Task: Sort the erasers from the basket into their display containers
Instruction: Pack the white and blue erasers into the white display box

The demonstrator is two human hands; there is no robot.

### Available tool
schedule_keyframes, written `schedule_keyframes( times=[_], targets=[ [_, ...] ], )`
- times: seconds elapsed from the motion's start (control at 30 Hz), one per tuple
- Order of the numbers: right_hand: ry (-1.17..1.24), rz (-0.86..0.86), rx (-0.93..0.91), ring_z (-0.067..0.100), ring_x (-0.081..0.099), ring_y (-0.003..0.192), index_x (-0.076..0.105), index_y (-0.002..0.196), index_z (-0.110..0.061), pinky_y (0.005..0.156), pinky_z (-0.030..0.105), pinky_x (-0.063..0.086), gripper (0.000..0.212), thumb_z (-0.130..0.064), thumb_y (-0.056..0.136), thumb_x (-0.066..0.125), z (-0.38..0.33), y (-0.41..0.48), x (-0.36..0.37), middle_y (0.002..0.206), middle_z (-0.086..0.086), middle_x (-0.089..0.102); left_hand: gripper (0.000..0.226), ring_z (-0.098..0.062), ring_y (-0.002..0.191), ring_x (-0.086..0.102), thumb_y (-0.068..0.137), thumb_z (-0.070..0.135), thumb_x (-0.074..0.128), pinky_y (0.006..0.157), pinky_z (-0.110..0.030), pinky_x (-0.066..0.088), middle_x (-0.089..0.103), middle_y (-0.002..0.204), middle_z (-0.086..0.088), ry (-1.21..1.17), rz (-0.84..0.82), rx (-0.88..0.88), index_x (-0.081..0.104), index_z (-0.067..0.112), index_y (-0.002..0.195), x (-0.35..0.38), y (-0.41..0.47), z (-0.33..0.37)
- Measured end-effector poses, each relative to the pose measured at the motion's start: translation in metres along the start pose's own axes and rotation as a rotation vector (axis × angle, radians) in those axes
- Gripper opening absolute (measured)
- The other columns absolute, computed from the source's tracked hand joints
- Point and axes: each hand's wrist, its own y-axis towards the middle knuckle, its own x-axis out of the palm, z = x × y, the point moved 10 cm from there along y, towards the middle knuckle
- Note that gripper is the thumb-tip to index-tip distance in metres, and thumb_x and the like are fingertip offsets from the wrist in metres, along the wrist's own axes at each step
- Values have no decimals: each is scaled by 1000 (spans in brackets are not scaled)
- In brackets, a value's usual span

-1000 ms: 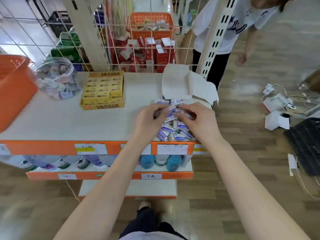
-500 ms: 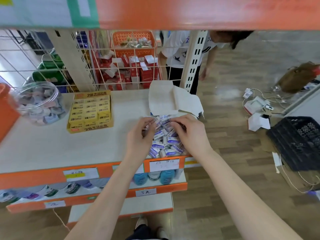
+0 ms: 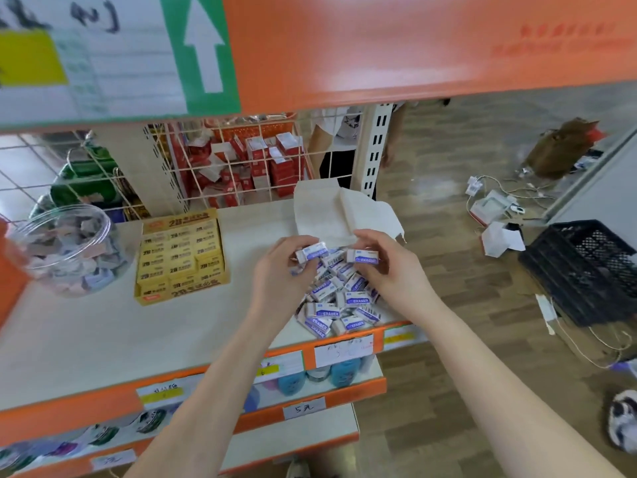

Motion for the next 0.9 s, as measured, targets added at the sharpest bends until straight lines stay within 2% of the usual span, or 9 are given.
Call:
schedule_keyframes(
  times=[0.17,0.27,0.37,0.43,0.53,0.67,0.77,0.9],
  targets=[
    [83,51,17,-7,55,101,56,120,-24,84,7,43,39,-4,87,62,3,-2,-4,105,-22,61,27,7,81,55,81,10,72,69,0,39,58,87,26,-43,-16,-37,59,31,94,3,8,-3],
    [166,92,26,-5,58,98,56,115,-24,81,9,44,41,4,85,59,4,1,-9,103,-17,65,26,9,79,55,80,13,74,68,-2,41,57,85,24,-104,-20,-46,56,29,92,4,8,1],
    [232,105,45,-3,60,95,56,113,-27,81,10,46,43,6,85,60,5,4,-9,102,-13,66,27,3,77,58,79,18,76,69,-8,45,60,82,21,-104,-27,-26,54,29,90,4,8,4],
    [242,96,44,3,60,93,56,114,-28,80,11,46,43,3,85,61,3,6,-7,102,-10,64,28,5,77,57,78,19,76,68,-7,45,60,81,21,-92,-28,-9,53,30,89,3,7,6],
    [219,100,57,9,58,87,57,116,-30,78,13,47,40,-6,85,65,3,8,-5,106,-7,61,35,1,77,57,79,16,76,67,-8,44,61,80,18,-106,-17,-2,51,39,84,-3,5,7],
    [180,93,40,0,58,93,58,119,-28,79,10,47,39,-7,86,64,0,11,-4,108,-9,61,34,-11,76,60,78,16,77,70,-19,49,63,82,9,-157,-46,-44,54,40,84,-7,3,-1],
    [137,95,49,2,57,99,61,119,-29,84,10,45,37,-10,87,64,2,18,-4,112,-13,61,31,-3,78,58,78,18,77,69,-8,44,64,85,10,-123,-60,-76,56,39,87,-9,1,-11],
    [5,113,5,8,57,101,65,118,-21,93,22,45,32,-7,91,57,4,54,-7,114,-7,64,29,5,79,56,79,17,75,68,-3,40,63,85,19,-82,-46,-101,58,36,92,-12,-3,-23]
  ],
)
